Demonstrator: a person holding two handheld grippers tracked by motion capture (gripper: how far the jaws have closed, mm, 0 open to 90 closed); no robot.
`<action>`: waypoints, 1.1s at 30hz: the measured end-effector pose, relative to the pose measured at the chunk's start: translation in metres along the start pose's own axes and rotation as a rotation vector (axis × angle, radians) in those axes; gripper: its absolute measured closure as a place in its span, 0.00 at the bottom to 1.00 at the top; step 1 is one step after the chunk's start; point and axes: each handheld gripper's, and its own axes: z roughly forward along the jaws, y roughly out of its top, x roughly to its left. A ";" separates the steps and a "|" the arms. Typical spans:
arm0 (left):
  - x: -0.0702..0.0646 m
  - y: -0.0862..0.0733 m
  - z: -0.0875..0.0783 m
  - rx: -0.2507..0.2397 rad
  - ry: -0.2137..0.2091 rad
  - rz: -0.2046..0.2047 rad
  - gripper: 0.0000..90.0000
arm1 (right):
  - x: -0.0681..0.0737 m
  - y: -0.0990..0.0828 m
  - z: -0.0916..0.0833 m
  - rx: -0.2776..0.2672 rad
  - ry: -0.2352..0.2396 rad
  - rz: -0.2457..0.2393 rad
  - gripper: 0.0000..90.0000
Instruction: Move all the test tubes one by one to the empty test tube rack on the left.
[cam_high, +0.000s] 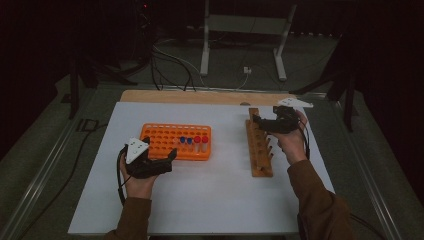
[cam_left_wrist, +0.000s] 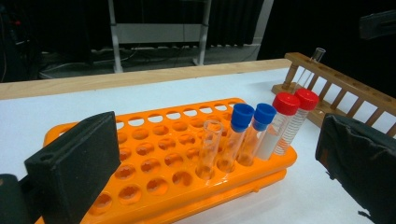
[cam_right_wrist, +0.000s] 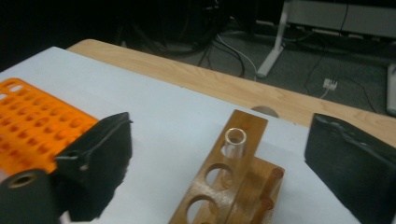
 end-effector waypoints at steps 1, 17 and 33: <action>0.000 0.000 0.001 0.004 0.002 0.001 0.01 | -0.002 0.000 0.003 0.005 -0.004 0.005 0.15; -0.002 -0.002 0.004 0.026 0.014 0.020 0.01 | -0.014 -0.012 0.050 0.091 -0.057 -0.005 0.72; -0.003 -0.002 0.004 0.031 0.014 0.022 0.01 | -0.007 -0.015 0.059 0.121 -0.079 -0.041 0.85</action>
